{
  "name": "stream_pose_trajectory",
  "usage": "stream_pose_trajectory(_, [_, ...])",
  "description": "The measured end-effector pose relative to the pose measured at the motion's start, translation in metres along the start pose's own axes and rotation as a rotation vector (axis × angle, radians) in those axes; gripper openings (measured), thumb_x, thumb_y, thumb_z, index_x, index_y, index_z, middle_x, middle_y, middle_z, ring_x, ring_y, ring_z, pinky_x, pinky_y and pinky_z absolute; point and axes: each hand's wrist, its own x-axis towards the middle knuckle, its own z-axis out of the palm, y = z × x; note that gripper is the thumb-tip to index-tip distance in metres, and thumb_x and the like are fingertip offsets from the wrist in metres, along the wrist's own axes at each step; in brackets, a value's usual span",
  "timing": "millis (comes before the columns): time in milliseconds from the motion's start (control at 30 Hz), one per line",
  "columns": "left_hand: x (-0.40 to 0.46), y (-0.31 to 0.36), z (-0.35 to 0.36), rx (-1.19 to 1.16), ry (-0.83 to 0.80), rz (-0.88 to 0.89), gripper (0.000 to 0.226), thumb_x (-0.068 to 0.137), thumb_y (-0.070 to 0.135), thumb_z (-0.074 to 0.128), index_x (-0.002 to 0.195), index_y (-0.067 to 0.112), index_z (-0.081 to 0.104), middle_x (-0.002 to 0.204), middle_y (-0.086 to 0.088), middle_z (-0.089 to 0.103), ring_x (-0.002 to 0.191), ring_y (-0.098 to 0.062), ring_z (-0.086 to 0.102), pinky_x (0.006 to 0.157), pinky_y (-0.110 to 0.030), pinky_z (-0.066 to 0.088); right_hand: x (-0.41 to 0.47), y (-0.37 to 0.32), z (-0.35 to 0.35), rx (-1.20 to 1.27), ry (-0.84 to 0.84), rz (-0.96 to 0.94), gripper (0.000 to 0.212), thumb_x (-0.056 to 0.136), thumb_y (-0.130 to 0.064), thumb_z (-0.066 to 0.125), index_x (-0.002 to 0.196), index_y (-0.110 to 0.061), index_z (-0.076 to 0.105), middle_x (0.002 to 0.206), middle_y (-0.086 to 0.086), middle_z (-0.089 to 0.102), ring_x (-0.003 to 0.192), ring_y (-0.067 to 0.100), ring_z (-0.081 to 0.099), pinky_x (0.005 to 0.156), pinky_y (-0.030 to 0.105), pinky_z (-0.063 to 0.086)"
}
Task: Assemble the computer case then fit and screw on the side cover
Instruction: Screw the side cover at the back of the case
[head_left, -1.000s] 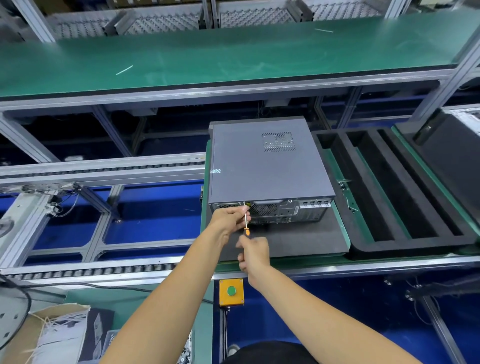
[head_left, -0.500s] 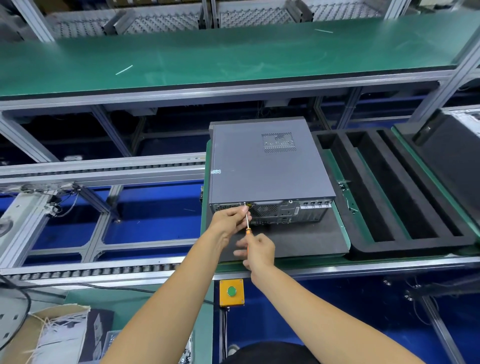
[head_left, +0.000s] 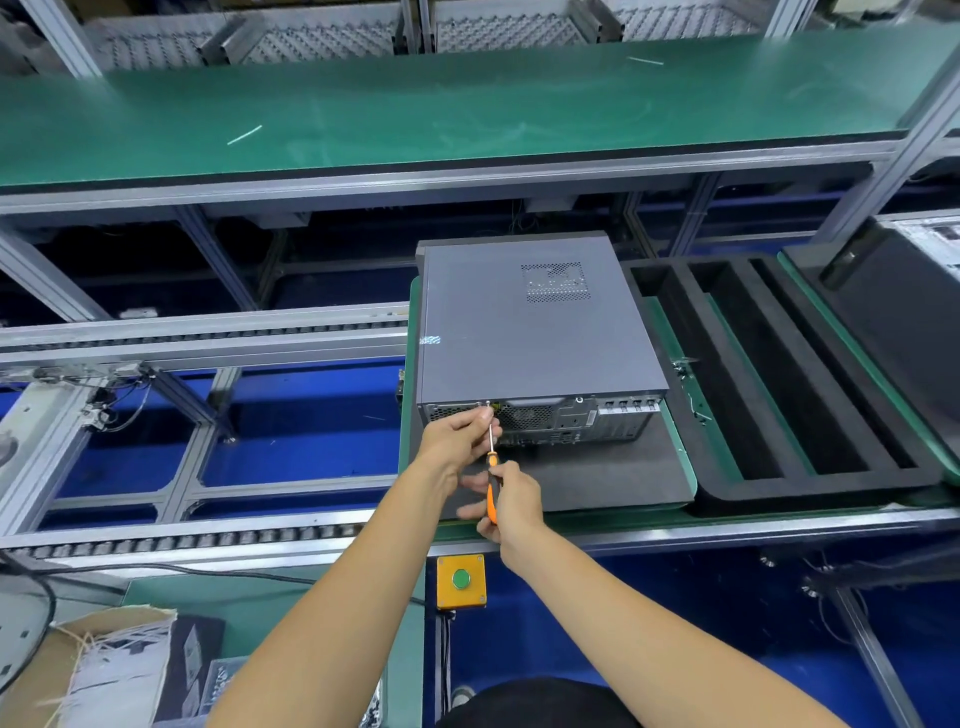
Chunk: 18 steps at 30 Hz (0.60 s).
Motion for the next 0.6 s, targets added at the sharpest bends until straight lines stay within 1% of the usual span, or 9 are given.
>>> stream_pose_trajectory(67, [0.0,0.0,-0.001,-0.012,-0.001,0.003,0.009,0.091,0.013,0.073,0.099,0.01,0.077,0.088,-0.008,0.078,0.083,-0.017,0.076,0.068,-0.021,0.059,0.001,0.001,0.002,-0.079,0.032,-0.012,0.034,0.102,-0.027,0.044,0.094,-0.003,0.066,0.078,0.008,0.077,0.034,0.016,0.05,0.037,0.019,0.031])
stream_pose_trajectory(167, [0.001,0.0,0.001,-0.007,0.024,0.031,0.011,0.09,0.012,0.075,0.1,0.008,0.076,0.089,-0.01,0.078,0.082,-0.019,0.076,0.068,-0.023,0.059,0.004,0.009,0.001,-0.152,0.06,-0.104,0.013,0.092,-0.014,0.057,0.101,-0.004,0.056,0.063,0.008,0.057,0.036,0.012,0.04,0.037,0.021,0.029])
stream_pose_trajectory(200, [0.001,-0.001,0.001,-0.003,0.031,0.037,0.012,0.089,0.012,0.075,0.1,0.007,0.076,0.089,-0.01,0.078,0.082,-0.018,0.076,0.068,-0.022,0.059,0.003,0.01,0.001,-0.144,0.07,-0.131,0.014,0.09,-0.009,0.059,0.102,-0.005,0.054,0.061,0.009,0.054,0.037,0.012,0.042,0.036,0.021,0.029])
stream_pose_trajectory(233, [0.001,-0.002,0.001,-0.007,0.033,0.039,0.013,0.089,0.012,0.076,0.101,0.007,0.076,0.09,-0.01,0.078,0.083,-0.018,0.076,0.068,-0.022,0.059,0.001,0.01,0.0,-0.115,0.076,-0.147,0.014,0.09,-0.006,0.06,0.102,-0.003,0.056,0.062,0.009,0.059,0.037,0.013,0.048,0.036,0.022,0.03])
stream_pose_trajectory(300, [0.001,-0.004,0.0,-0.035,0.035,0.033,0.013,0.089,0.011,0.076,0.101,0.008,0.077,0.091,-0.01,0.078,0.085,-0.018,0.076,0.07,-0.022,0.059,-0.001,0.007,0.0,-0.027,0.057,-0.11,0.012,0.093,-0.007,0.057,0.103,-0.002,0.061,0.074,0.007,0.075,0.046,0.018,0.064,0.037,0.021,0.034])
stream_pose_trajectory(367, [0.001,-0.005,-0.002,-0.055,0.031,0.021,0.013,0.089,0.011,0.076,0.101,0.009,0.078,0.093,-0.009,0.078,0.087,-0.018,0.076,0.074,-0.023,0.06,-0.003,0.003,0.0,0.026,0.012,-0.025,0.018,0.094,-0.01,0.052,0.106,-0.004,0.065,0.084,0.006,0.079,0.05,0.022,0.068,0.038,0.02,0.034])
stream_pose_trajectory(467, [0.002,-0.005,-0.003,-0.038,0.011,0.01,0.014,0.09,0.013,0.074,0.103,0.011,0.078,0.096,-0.008,0.079,0.089,-0.016,0.075,0.078,-0.025,0.059,-0.003,0.0,-0.002,-0.028,0.036,-0.031,0.031,0.101,-0.02,0.044,0.1,-0.003,0.069,0.081,0.004,0.076,0.037,0.015,0.047,0.037,0.02,0.026])
stream_pose_trajectory(533, [0.002,-0.004,-0.002,-0.031,-0.001,0.018,0.012,0.091,0.012,0.073,0.102,0.011,0.077,0.095,-0.007,0.079,0.087,-0.015,0.075,0.077,-0.024,0.059,-0.001,0.002,-0.002,-0.06,0.071,-0.09,0.024,0.099,-0.018,0.048,0.093,-0.004,0.065,0.07,0.004,0.061,0.037,0.011,0.034,0.038,0.021,0.022])
stream_pose_trajectory(600, [0.001,-0.002,-0.001,-0.029,-0.006,0.027,0.011,0.091,0.011,0.073,0.101,0.012,0.077,0.094,-0.007,0.079,0.086,-0.014,0.075,0.074,-0.023,0.059,0.001,0.005,-0.005,-0.104,0.094,-0.155,0.012,0.095,-0.014,0.057,0.088,-0.005,0.058,0.066,0.008,0.053,0.037,0.011,0.034,0.037,0.021,0.023])
